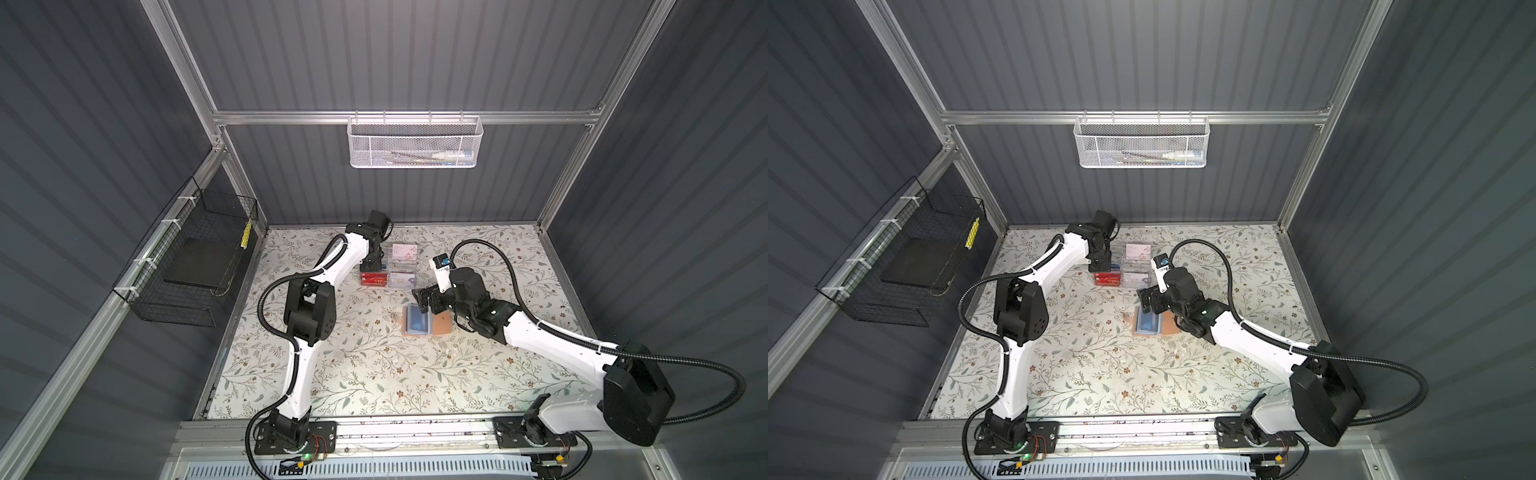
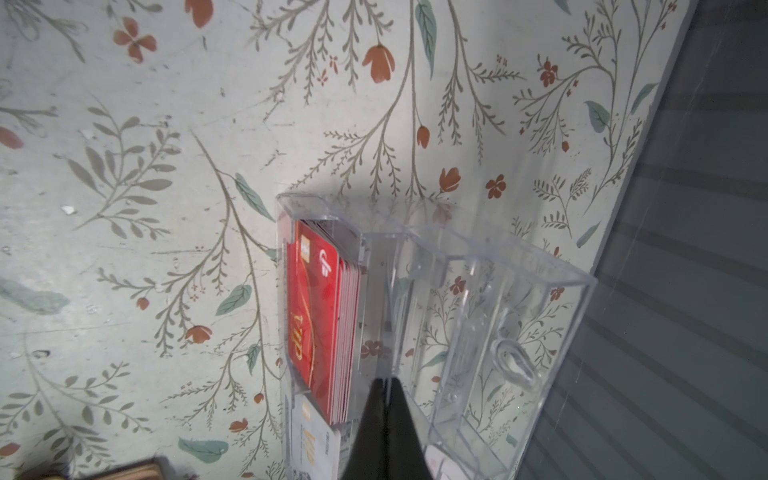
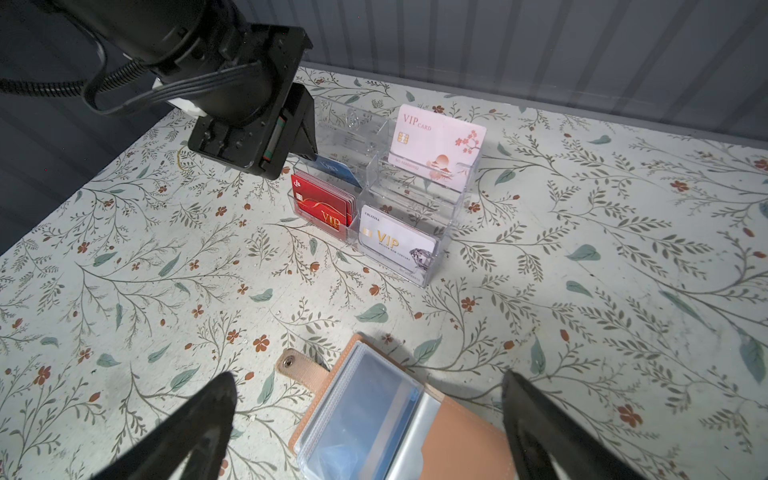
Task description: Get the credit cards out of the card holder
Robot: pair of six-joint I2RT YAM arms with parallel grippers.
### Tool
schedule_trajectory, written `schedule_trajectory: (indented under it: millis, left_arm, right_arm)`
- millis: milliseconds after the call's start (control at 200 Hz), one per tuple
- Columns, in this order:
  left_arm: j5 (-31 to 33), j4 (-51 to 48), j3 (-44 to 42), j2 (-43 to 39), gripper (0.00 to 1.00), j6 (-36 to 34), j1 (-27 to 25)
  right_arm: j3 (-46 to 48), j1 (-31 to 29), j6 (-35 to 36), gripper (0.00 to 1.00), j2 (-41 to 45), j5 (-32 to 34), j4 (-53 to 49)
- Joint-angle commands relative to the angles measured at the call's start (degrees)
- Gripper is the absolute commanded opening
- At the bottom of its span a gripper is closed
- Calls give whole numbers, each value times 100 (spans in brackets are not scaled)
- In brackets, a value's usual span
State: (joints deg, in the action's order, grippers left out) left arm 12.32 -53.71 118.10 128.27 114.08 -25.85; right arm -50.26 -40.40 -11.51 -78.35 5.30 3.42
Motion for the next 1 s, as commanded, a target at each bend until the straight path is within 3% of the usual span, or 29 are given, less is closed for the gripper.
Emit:
schedule_trajectory:
  millis: [0,996]
  left_arm:
    - [-1,13,-86,-12,0,-129,45]
    - [-78,-238,-86,58,0,-244,53]
  right_arm:
    - [-19,-20,-27,99,-23,-46,77]
    - [-10,-29,-54,99,-38,-68,109]
